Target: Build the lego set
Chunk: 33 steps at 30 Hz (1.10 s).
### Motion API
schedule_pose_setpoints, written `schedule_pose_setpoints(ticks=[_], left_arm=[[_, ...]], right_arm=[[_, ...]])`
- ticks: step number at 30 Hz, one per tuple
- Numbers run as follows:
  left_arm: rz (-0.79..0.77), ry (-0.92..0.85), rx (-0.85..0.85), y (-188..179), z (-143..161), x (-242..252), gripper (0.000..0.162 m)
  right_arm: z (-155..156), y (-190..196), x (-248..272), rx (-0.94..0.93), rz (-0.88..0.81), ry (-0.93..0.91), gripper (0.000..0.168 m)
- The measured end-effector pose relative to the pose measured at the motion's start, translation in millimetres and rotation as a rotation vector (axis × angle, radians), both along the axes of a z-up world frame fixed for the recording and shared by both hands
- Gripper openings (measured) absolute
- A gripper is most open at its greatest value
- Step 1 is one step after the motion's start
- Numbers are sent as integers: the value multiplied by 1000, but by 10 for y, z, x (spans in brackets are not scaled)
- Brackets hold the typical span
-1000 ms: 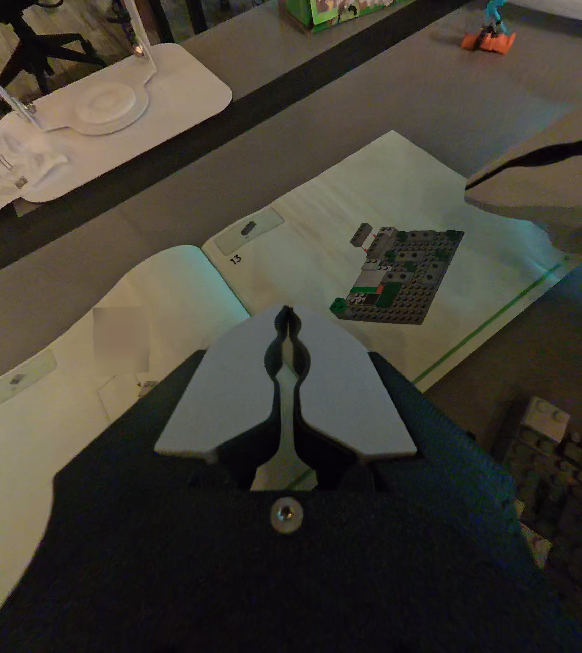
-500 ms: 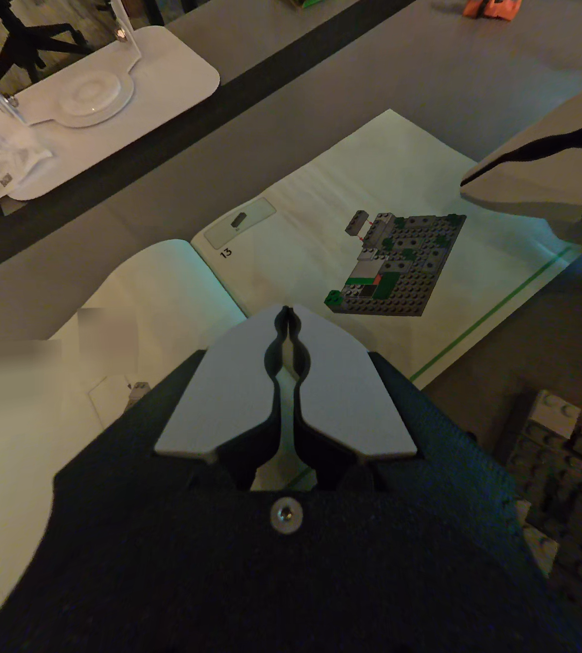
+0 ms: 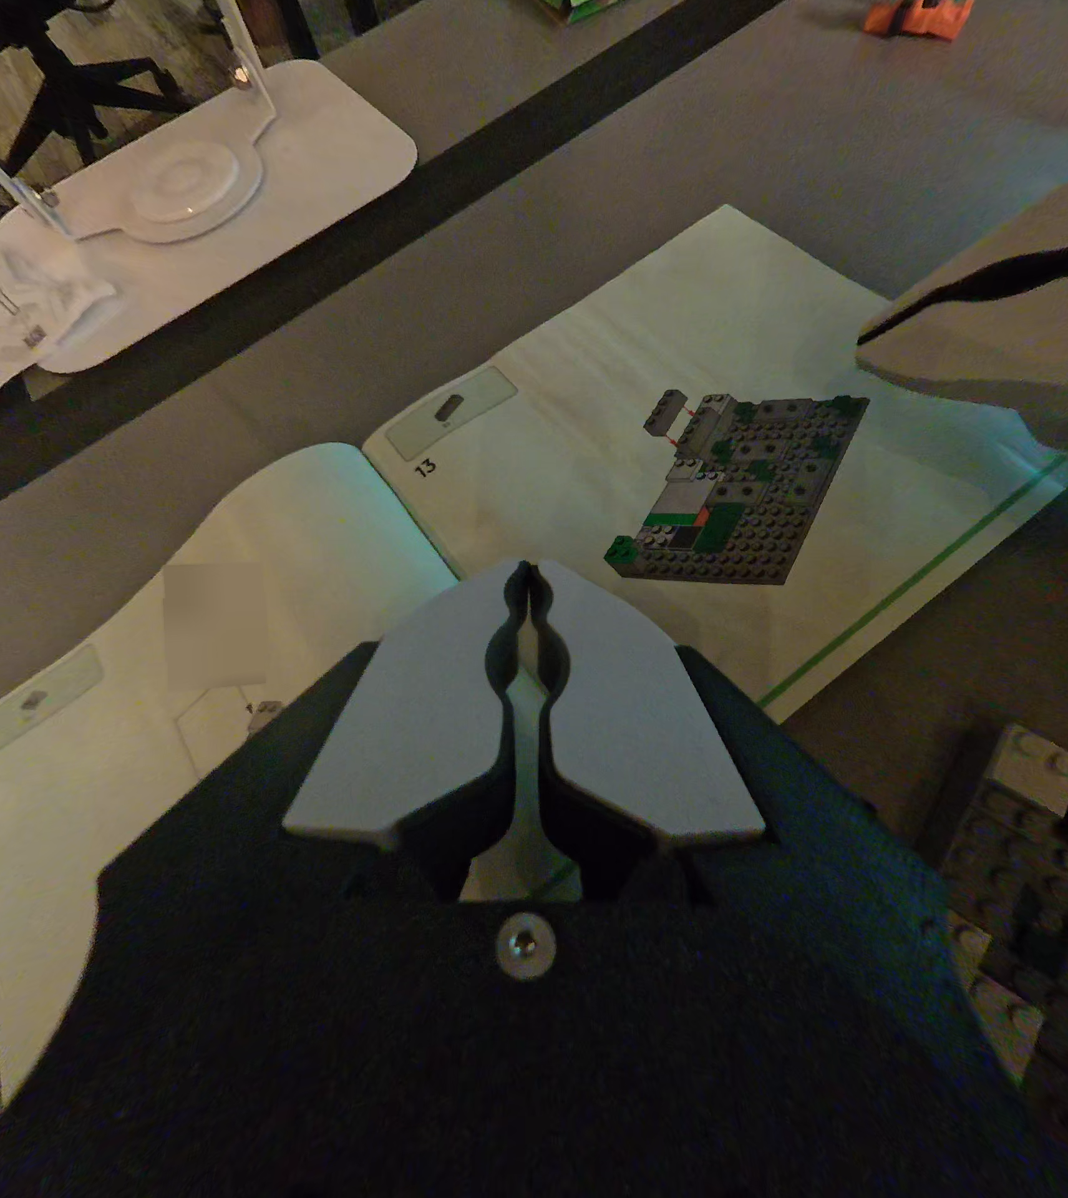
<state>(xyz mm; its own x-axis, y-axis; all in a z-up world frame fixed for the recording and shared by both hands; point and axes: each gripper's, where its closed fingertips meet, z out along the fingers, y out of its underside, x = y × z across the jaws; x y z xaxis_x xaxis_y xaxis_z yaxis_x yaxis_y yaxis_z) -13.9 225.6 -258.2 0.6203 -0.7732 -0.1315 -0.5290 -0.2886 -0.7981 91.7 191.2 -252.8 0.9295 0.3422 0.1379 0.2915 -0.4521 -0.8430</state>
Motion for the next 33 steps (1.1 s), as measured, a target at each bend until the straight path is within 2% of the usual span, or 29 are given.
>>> schedule_pose_setpoints(ticks=[18, 28, 33], left_arm=[[-6, -25, 19, 0, 58, 30, 0], [12, -14, 67, 248, 252, 130, 0], [4, -10, 38, 271, 199, 176, 0]], right_arm=[[64, -39, -61, 30, 45, 9, 0], [144, -26, -52, 62, 40, 24, 1], [168, -22, -22, 69, 25, 42, 2]])
